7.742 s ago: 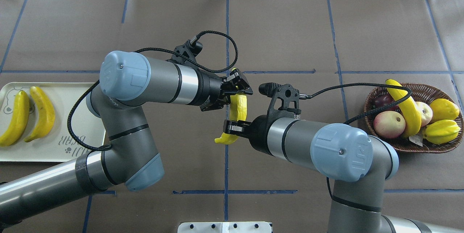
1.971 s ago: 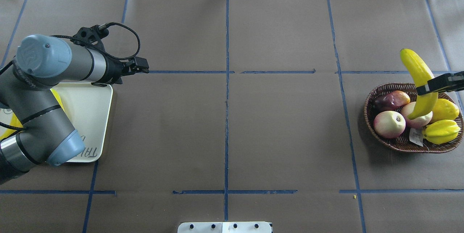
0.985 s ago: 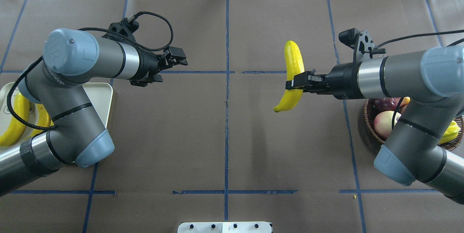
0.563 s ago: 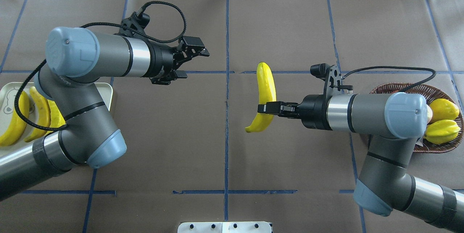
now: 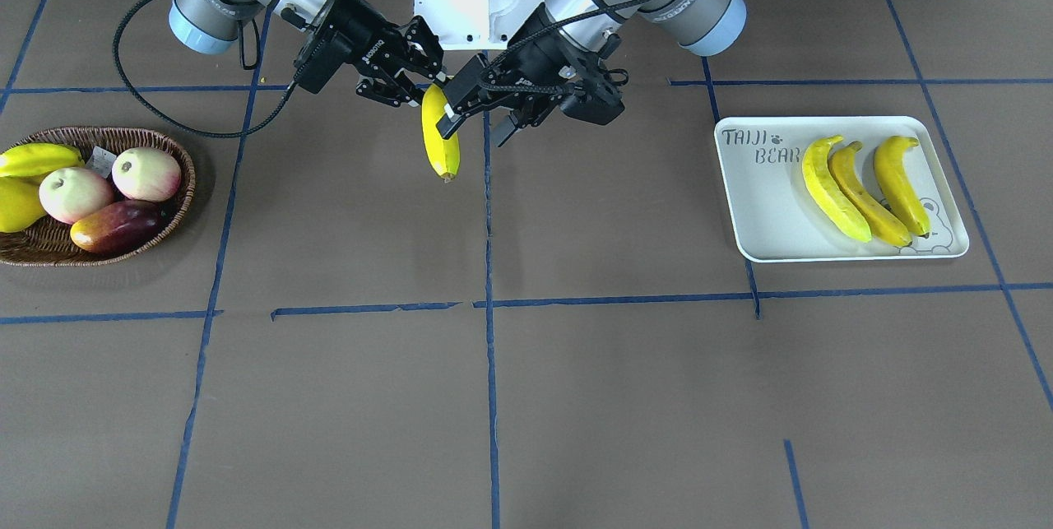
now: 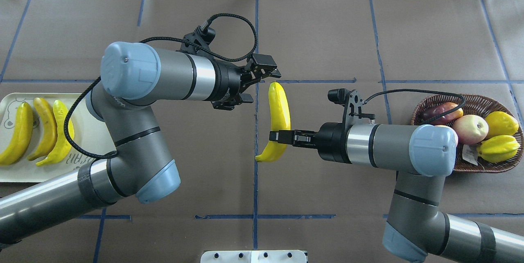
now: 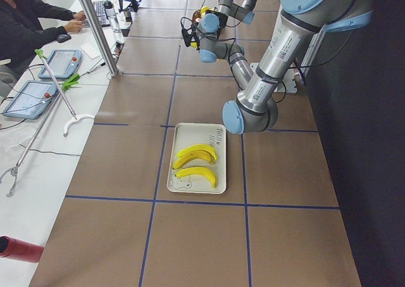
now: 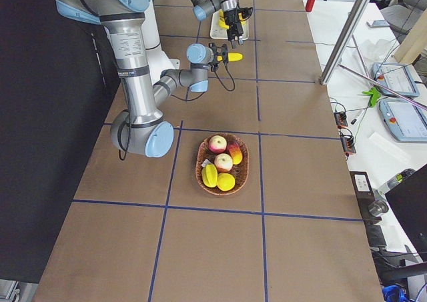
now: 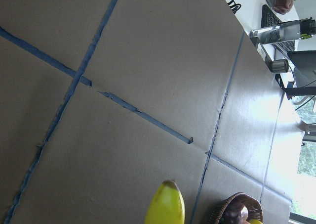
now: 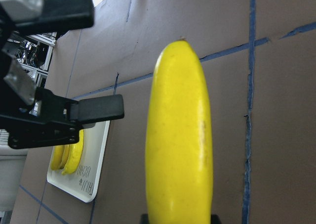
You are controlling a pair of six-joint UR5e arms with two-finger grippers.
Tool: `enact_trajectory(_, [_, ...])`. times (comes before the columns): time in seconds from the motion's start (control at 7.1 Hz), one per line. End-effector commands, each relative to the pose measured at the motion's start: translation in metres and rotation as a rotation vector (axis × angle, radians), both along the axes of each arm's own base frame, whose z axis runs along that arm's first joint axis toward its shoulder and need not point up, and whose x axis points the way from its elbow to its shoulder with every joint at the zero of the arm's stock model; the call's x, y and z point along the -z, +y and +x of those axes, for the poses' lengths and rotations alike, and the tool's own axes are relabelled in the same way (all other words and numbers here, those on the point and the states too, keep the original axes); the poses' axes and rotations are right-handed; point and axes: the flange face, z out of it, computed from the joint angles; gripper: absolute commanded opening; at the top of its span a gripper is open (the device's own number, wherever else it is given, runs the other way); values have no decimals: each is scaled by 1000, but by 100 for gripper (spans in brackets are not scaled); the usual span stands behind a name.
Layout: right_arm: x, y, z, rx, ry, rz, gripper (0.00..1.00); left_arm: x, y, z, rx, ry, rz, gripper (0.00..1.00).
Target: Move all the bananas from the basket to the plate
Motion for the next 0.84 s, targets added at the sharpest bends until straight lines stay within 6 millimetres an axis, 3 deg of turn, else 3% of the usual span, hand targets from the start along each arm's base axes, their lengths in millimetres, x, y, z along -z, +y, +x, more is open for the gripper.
enact_trajectory(0.0, [2, 1, -1, -1, -5, 1, 3, -9, 1, 20, -17, -7, -5, 99])
enact_trajectory(0.7, [6, 1, -1, -2, -12, 4, 3, -9, 26, 40, -66, -6, 2, 96])
